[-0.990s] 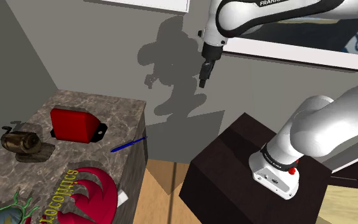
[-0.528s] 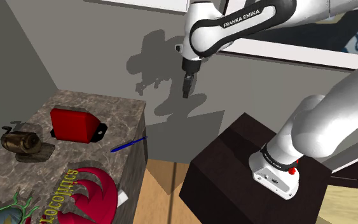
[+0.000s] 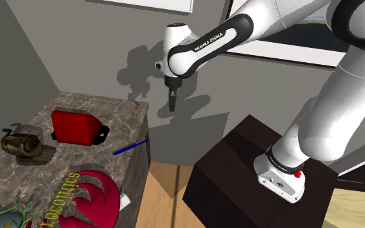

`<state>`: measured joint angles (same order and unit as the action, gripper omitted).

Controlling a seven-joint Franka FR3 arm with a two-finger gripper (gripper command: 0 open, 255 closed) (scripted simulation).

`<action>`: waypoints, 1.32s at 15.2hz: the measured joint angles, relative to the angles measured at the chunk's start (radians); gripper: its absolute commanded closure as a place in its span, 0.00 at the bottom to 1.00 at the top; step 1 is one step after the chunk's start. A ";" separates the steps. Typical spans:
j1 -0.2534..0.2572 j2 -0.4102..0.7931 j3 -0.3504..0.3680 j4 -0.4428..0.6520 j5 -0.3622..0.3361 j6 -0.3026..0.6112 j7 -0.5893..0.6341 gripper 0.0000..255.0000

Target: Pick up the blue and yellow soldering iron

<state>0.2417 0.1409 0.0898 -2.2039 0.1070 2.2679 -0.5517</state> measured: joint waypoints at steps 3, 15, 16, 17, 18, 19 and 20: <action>0.024 0.106 0.019 0.065 -0.025 0.041 -0.023 0.00; 0.144 0.493 0.061 0.370 -0.161 0.120 -0.100 0.00; 0.156 0.531 0.062 0.410 -0.173 0.118 -0.108 0.00; 0.168 0.563 0.064 0.437 -0.185 0.123 -0.115 0.00; 0.183 0.600 0.065 0.467 -0.197 0.130 -0.119 0.00; 0.200 0.640 0.066 0.513 -0.208 0.122 -0.124 0.00; 0.210 0.665 0.067 0.540 -0.216 0.119 -0.128 0.00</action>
<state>0.4520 0.8055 0.1568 -1.6636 -0.1090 2.3873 -0.6800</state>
